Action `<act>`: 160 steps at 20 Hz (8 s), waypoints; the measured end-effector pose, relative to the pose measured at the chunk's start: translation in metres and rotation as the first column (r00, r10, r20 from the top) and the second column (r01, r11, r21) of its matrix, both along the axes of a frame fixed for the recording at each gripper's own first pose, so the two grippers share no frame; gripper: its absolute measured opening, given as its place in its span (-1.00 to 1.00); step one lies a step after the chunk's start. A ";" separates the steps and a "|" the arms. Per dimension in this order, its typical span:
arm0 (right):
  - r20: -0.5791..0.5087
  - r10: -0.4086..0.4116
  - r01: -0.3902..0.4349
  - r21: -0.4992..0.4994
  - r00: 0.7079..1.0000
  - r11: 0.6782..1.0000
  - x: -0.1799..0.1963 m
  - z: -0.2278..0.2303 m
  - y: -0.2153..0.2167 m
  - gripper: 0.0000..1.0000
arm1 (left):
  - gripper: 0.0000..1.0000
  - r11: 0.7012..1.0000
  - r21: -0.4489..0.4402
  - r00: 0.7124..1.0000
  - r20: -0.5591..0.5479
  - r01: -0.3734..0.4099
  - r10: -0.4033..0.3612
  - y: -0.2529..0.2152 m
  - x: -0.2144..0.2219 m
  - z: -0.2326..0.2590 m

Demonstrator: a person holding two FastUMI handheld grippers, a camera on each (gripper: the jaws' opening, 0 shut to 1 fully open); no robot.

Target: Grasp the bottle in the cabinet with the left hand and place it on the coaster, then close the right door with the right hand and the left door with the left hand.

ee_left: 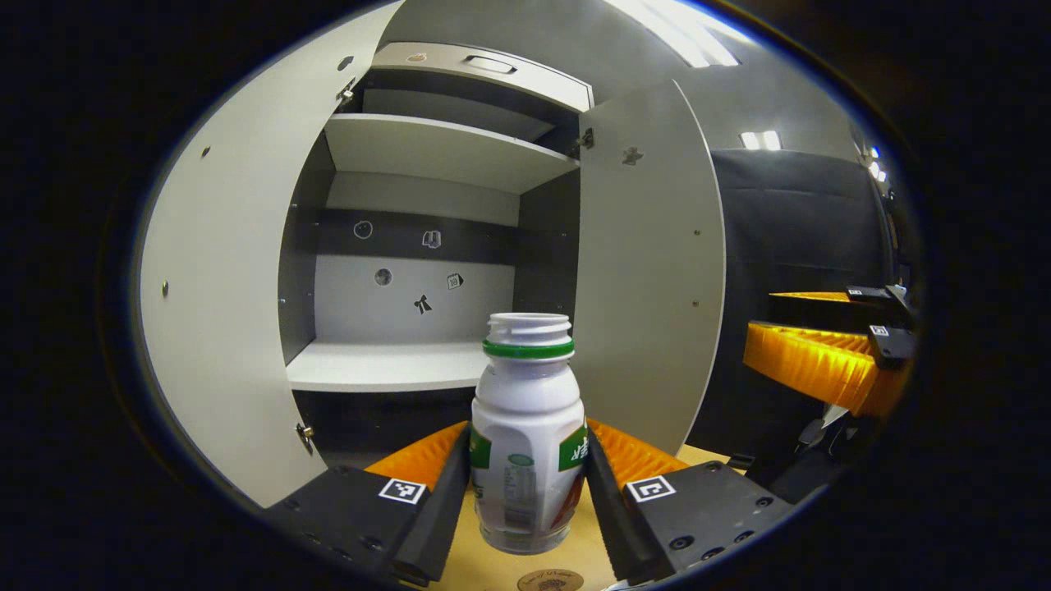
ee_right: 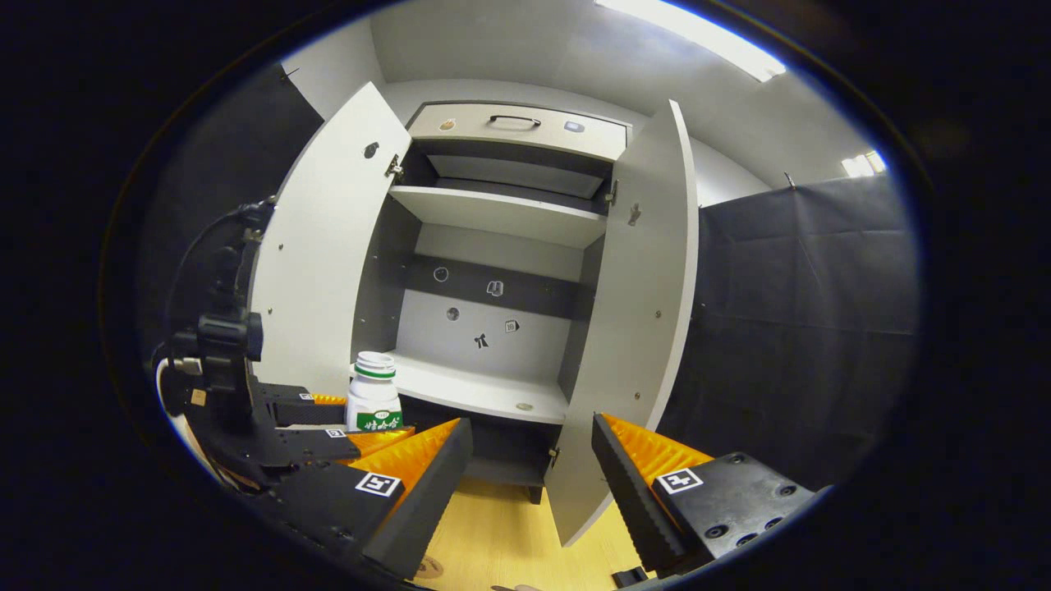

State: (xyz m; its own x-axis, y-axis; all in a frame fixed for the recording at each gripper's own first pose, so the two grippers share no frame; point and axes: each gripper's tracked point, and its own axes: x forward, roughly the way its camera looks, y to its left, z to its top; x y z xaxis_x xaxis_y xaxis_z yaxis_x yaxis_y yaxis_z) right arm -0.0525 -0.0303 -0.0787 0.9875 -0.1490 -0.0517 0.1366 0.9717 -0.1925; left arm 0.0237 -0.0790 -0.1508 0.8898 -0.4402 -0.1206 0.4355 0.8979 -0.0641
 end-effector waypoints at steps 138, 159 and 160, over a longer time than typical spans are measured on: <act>-0.001 0.234 -0.224 0.285 0.972 0.932 0.072 0.047 -0.016 0.92 | 0.87 0.898 -0.016 0.880 0.193 -0.440 0.435 0.259 -0.041 0.155; -0.014 0.236 -0.223 0.280 0.972 0.934 0.087 0.040 -0.035 0.92 | 0.89 0.975 0.041 0.962 0.182 -0.216 0.205 0.141 0.010 0.138; -0.012 0.235 -0.222 0.283 0.972 0.933 0.088 0.040 -0.034 0.92 | 0.84 0.975 0.041 0.960 0.189 -0.220 0.208 0.140 0.008 0.139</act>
State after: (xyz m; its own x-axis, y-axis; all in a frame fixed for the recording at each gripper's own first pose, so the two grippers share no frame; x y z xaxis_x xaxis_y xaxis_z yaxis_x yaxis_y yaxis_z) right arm 0.0357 -0.0645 -0.0384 0.9888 0.1075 -0.1039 -0.0984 0.9912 0.0885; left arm 0.0322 0.0615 -0.0117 0.9718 -0.2338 0.0313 0.2319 0.9711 0.0561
